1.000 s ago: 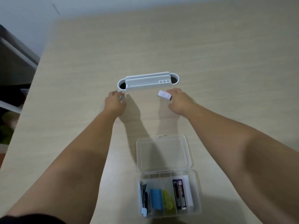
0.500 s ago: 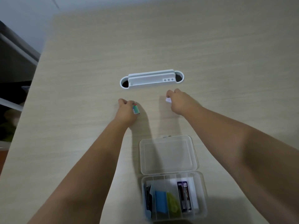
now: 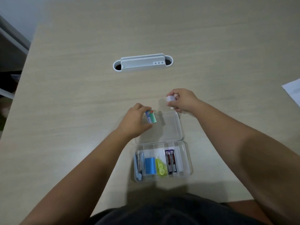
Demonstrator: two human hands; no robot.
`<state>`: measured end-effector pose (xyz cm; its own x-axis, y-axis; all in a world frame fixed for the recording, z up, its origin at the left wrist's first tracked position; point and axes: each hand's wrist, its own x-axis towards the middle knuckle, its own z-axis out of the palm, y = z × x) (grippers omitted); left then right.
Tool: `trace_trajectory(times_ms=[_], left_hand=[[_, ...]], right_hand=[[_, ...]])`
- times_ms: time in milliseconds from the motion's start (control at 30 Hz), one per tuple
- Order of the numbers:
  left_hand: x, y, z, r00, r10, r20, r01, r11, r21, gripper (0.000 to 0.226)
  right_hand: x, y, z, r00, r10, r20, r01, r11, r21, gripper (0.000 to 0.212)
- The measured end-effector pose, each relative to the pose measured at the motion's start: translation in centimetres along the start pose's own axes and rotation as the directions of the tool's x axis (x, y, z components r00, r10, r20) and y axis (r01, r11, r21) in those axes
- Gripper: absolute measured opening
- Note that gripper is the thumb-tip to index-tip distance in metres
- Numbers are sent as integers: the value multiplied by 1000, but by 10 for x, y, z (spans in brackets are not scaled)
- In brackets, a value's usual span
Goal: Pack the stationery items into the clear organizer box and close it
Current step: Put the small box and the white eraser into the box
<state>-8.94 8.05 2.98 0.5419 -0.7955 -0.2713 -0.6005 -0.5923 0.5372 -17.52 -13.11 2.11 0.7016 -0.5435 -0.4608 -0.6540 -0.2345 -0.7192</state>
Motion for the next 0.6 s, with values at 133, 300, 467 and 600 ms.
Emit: trace_trajectory(times_ms=[133,300,467,600], left_hand=[[-27,26,25,994,60,91,-64,997,41,69],[-61,56,67,965,170,198,-196,974,117,66],[-75,75,95,950,246,193,-298,898,323,47],[-69,78,99,948,246,201,-310,850,426,42]], right_hand=[[-35,9,-2,997,25,74,-41,975,217,35],[-70,24,-4,1000,1,-1,-1,965,263,26],[-90,34,-8,989,30,-142,6,969,247,26],[-102,41,-7,981,33,-192,18,967,255,23]])
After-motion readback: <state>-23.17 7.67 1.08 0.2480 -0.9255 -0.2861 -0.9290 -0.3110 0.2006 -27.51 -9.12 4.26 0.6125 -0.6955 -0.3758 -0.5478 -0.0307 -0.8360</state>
